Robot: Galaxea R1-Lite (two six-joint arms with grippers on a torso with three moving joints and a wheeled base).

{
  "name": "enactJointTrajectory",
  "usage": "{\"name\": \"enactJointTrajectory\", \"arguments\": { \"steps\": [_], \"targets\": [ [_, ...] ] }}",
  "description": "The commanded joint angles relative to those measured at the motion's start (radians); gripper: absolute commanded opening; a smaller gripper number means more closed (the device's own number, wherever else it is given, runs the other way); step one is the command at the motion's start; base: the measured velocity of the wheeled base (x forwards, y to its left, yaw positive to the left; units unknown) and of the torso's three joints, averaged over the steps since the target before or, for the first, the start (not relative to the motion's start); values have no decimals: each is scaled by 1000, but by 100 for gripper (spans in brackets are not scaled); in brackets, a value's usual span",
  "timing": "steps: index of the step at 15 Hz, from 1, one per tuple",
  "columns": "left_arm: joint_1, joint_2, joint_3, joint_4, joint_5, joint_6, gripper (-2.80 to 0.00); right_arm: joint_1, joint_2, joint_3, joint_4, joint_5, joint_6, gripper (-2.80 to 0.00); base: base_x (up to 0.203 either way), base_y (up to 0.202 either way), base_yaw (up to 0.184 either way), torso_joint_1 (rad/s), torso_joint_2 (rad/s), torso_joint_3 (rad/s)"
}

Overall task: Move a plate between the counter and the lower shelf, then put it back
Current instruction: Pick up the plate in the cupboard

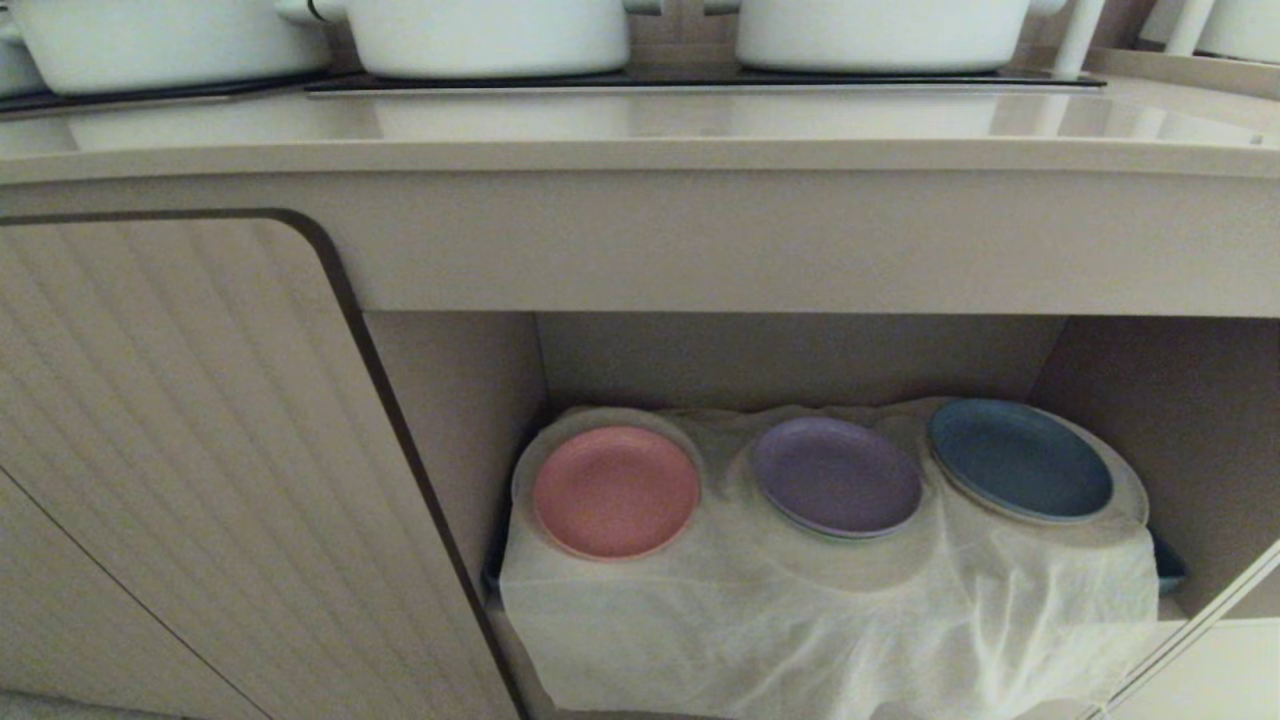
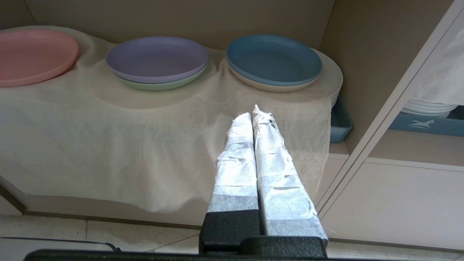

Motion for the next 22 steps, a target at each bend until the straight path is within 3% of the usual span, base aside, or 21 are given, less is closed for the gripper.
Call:
{"name": "enactJointTrajectory", "arguments": {
  "steps": [1, 17, 22],
  "targets": [
    [0, 1, 0, 0, 1, -1, -280, 0, 2, 1, 0, 1, 0, -280, 0, 0, 0, 0, 0, 0],
    [0, 1, 0, -2, 1, -4, -280, 0, 2, -1, 1, 1, 5, -280, 0, 0, 0, 0, 0, 0],
    [0, 1, 0, -2, 1, -2, -280, 0, 2, -1, 0, 1, 3, -280, 1, 153, -7, 2, 1, 6]
  ]
}}
